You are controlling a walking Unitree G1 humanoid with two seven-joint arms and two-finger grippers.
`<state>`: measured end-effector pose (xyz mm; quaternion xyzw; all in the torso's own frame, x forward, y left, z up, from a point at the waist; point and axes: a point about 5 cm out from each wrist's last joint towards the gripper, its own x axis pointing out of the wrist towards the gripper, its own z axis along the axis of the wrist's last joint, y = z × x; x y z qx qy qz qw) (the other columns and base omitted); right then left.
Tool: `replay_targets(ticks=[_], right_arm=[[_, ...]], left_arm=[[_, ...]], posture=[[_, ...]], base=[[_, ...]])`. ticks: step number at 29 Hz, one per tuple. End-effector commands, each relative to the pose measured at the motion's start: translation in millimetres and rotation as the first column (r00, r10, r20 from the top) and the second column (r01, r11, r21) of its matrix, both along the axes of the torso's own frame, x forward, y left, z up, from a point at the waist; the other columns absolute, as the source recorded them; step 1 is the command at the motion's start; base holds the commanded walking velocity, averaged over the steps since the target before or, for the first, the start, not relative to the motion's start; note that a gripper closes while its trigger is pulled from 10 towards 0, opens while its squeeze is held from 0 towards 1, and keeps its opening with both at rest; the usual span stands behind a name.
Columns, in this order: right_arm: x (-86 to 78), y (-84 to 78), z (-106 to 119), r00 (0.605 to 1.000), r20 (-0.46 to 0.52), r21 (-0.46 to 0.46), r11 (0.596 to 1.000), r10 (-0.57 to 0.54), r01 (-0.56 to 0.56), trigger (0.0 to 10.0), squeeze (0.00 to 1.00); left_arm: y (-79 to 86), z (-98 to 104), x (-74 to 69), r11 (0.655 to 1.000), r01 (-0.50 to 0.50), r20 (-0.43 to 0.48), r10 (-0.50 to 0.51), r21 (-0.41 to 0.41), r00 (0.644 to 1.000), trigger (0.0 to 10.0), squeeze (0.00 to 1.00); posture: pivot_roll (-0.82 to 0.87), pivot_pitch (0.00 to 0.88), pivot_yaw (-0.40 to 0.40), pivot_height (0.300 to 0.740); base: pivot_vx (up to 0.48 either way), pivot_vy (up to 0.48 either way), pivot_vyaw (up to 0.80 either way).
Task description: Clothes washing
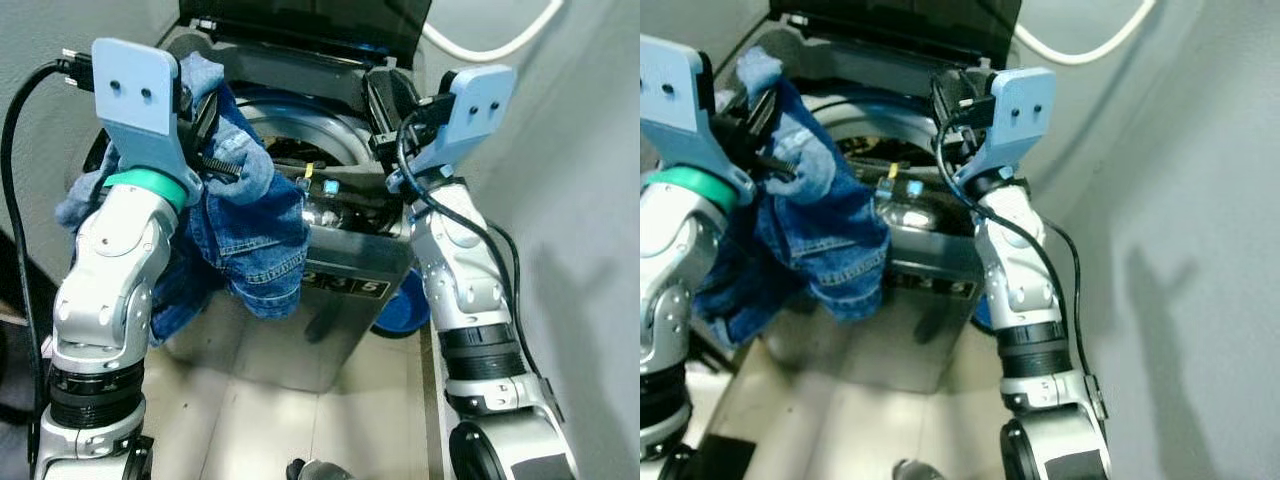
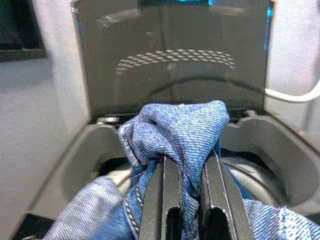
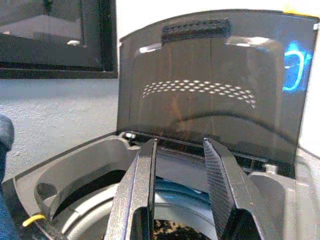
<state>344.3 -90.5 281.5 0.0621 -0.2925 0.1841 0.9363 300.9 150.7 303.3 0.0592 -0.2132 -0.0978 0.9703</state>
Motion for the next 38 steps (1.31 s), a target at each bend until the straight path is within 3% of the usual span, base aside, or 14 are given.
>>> replay_targets(ticks=[1, 16, 38], right_arm=[[-1.8, 2.9, 1.8, 1.000, 0.015, -0.007, 1.000, 0.008, -0.008, 10.0, 0.00], [-1.6, 2.2, 1.4, 1.000, 0.012, -0.005, 1.000, 0.001, -0.001, 10.0, 0.00], [-1.5, 3.3, 3.1, 1.000, 0.024, -0.015, 1.000, 0.007, -0.007, 10.0, 0.00]], left_arm=[[0.4, 5.5, -2.8, 1.000, -0.006, 0.041, 0.005, 0.007, 0.999, 10.0, 0.00], [-0.4, 6.4, -3.3, 1.000, -0.001, 0.043, 0.000, 0.003, 0.999, 10.0, 0.00], [-6.0, 7.9, -4.5, 0.999, 0.045, 0.048, -0.045, 0.016, 0.998, 10.0, 0.00]], posture=[[0.10, 0.014, -0.020, 0.740], [0.09, 0.015, -0.020, 0.740], [0.09, 0.004, -0.021, 0.740]], base=[[0.458, 0.000, 0.00], [0.442, 0.000, -0.21], [0.000, 0.000, 0.00]])
